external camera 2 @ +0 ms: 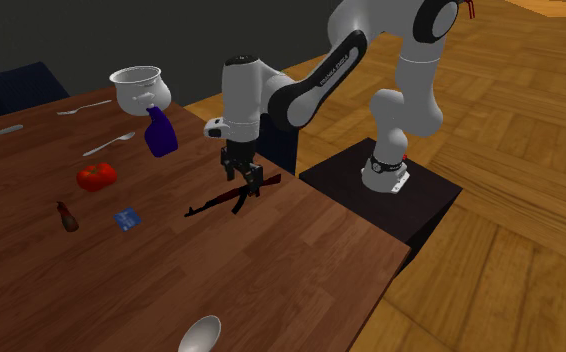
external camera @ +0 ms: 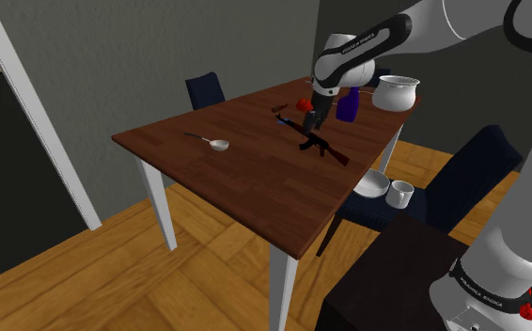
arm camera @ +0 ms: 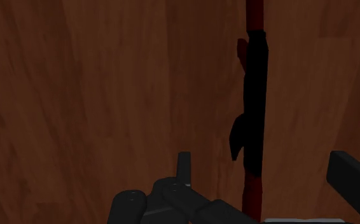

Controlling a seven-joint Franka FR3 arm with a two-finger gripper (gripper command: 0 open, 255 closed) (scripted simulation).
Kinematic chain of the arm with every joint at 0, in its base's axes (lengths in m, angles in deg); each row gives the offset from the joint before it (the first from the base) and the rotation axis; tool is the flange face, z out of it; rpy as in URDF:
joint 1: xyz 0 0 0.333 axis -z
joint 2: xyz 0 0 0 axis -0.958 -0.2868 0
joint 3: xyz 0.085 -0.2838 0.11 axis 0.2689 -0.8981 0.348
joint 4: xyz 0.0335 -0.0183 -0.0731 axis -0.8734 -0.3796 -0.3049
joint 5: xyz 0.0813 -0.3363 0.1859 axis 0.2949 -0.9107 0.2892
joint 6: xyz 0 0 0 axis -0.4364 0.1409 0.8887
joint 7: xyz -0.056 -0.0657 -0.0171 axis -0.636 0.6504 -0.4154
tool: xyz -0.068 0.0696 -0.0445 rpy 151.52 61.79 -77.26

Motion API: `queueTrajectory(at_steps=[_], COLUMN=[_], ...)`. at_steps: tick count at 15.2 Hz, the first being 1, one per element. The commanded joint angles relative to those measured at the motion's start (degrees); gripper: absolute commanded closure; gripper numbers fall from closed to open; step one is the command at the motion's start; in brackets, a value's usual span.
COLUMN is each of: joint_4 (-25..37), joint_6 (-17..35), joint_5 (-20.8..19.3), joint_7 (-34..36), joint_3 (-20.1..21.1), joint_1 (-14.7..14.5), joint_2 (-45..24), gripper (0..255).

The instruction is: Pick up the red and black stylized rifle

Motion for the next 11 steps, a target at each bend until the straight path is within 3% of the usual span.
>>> queueTrajectory(at_steps=[1, 5, 6, 11], joint_4=[-0.6, -1.4, -1.4, -1.3], joint_6=[1.5, 3.3, 3.3, 3.2], joint_5=[0.3, 0.7, 0.8, 0.8], joint_7=[-0.2, -0.6, -0.7, -0.7], joint_3=[0.1, 0.2, 0.2, 0.2], joint_1=[0.0, 0.0, 0.1, 0.0], joint_2=[-0.9, -1.8, -1.9, -1.9], gripper=[0, 0, 255, 255])
